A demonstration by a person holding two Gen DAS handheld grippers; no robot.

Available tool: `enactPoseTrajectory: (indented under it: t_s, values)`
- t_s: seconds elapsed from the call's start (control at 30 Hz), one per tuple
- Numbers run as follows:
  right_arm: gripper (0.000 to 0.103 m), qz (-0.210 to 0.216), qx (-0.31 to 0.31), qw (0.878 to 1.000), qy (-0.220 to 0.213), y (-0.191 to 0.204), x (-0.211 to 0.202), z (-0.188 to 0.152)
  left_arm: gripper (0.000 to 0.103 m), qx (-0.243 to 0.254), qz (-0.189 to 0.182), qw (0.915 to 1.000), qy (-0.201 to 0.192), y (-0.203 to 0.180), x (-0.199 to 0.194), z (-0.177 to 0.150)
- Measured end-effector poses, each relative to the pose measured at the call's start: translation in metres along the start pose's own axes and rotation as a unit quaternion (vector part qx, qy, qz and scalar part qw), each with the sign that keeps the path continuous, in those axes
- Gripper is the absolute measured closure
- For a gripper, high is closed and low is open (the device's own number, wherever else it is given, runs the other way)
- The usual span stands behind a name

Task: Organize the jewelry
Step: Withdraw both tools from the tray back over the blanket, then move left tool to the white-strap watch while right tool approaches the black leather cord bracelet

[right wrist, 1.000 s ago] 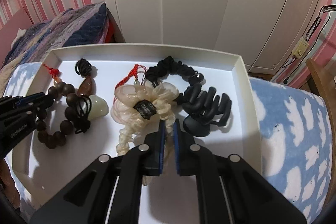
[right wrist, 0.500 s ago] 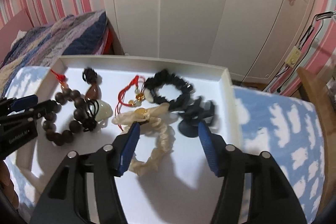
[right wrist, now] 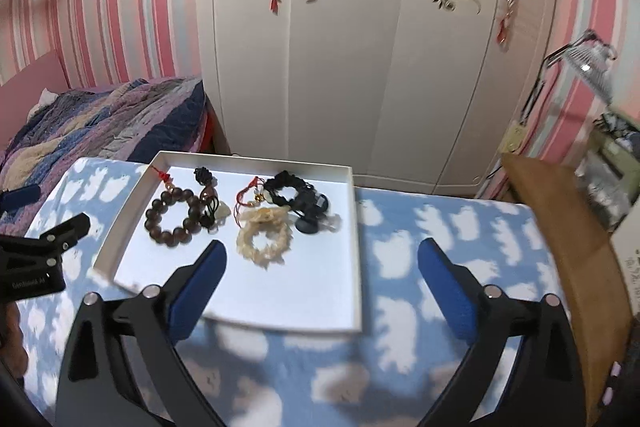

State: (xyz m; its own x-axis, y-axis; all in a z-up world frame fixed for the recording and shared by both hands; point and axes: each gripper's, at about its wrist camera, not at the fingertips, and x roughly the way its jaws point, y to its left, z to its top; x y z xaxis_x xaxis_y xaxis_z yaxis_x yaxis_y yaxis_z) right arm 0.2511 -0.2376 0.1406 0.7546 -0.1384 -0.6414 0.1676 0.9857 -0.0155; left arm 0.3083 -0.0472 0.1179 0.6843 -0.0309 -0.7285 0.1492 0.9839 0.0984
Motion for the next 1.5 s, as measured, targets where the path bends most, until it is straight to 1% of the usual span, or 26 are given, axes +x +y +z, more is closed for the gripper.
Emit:
enactPoseTrajectory:
  t_s: [0.1, 0.17, 0.2, 0.33, 0.37, 0.47, 0.57, 0.6, 0.7, 0.77, 0.8, 0.9, 1.0, 1.07, 1.17, 1.3, 1.4, 1.5]
  values:
    - [0.004, -0.001, -0.013, 1.0, 0.001, -0.004, -0.018, -0.015, 0.003, -0.004, -0.03, 0.9994, 0.017, 0.006, -0.017, -0.018]
    - [0.004, 0.01, -0.021, 1.0, 0.002, -0.007, -0.024, -0.028, 0.003, -0.003, -0.041, 0.9988, 0.025, 0.009, -0.024, -0.031]
    - [0.004, 0.018, -0.033, 0.999, 0.013, -0.008, -0.024, -0.038, 0.003, -0.002, -0.044, 0.9986, 0.029, 0.011, -0.028, -0.041]
    - [0.004, 0.013, -0.055, 0.997, 0.051, -0.011, -0.029, -0.074, 0.003, 0.005, -0.047, 0.998, 0.042, 0.008, -0.037, -0.075]
    - [0.004, 0.022, -0.056, 0.996, 0.069, -0.013, -0.029, -0.086, 0.003, 0.005, -0.054, 0.9975, 0.046, 0.007, -0.04, -0.085]
    - [0.004, 0.04, -0.063, 0.992, 0.104, -0.016, -0.034, -0.112, 0.003, 0.006, -0.079, 0.995, 0.061, 0.005, -0.049, -0.114]
    - [0.004, 0.042, -0.075, 0.989, 0.122, -0.016, -0.04, -0.128, 0.003, 0.004, -0.121, 0.9882, 0.094, 0.004, -0.057, -0.138]
    - [0.004, 0.041, -0.083, 0.987, 0.13, -0.015, -0.043, -0.132, 0.003, 0.006, -0.123, 0.9875, 0.099, 0.003, -0.057, -0.143]
    - [0.004, 0.035, -0.088, 0.985, 0.145, -0.014, -0.046, -0.142, 0.003, 0.013, -0.11, 0.989, 0.097, 0.002, -0.065, -0.156]
    - [0.004, 0.041, -0.076, 0.983, 0.161, -0.015, -0.044, -0.151, 0.003, 0.012, -0.08, 0.9925, 0.092, 0.002, -0.068, -0.163]
    - [0.004, 0.04, -0.069, 0.983, 0.164, -0.016, -0.045, -0.153, 0.003, 0.007, -0.065, 0.9939, 0.089, 0.002, -0.071, -0.168]
    - [0.004, 0.029, -0.05, 0.983, 0.172, -0.015, -0.043, -0.161, 0.003, -0.014, -0.049, 0.9941, 0.096, 0.001, -0.076, -0.18]
    - [0.004, 0.01, -0.049, 0.984, 0.172, -0.008, -0.043, -0.169, 0.003, -0.028, -0.048, 0.9926, 0.108, -0.005, -0.079, -0.192]
    - [0.004, 0.002, -0.052, 0.984, 0.17, -0.006, -0.045, -0.171, 0.003, -0.026, -0.036, 0.9927, 0.112, -0.009, -0.08, -0.198]
    - [0.004, 0.016, -0.064, 0.982, 0.176, -0.002, -0.048, -0.172, 0.003, -0.001, -0.032, 0.9918, 0.124, -0.019, -0.083, -0.208]
    - [0.004, 0.015, -0.078, 0.981, 0.179, 0.0, -0.051, -0.171, 0.003, 0.028, -0.024, 0.9914, 0.126, -0.029, -0.091, -0.214]
    - [0.004, 0.016, -0.088, 0.978, 0.187, 0.003, -0.05, -0.173, 0.003, 0.039, -0.03, 0.9903, 0.13, -0.033, -0.098, -0.216]
    - [0.004, 0.019, -0.095, 0.977, 0.19, 0.006, -0.05, -0.175, 0.003, 0.052, -0.029, 0.9901, 0.127, -0.038, -0.103, -0.217]
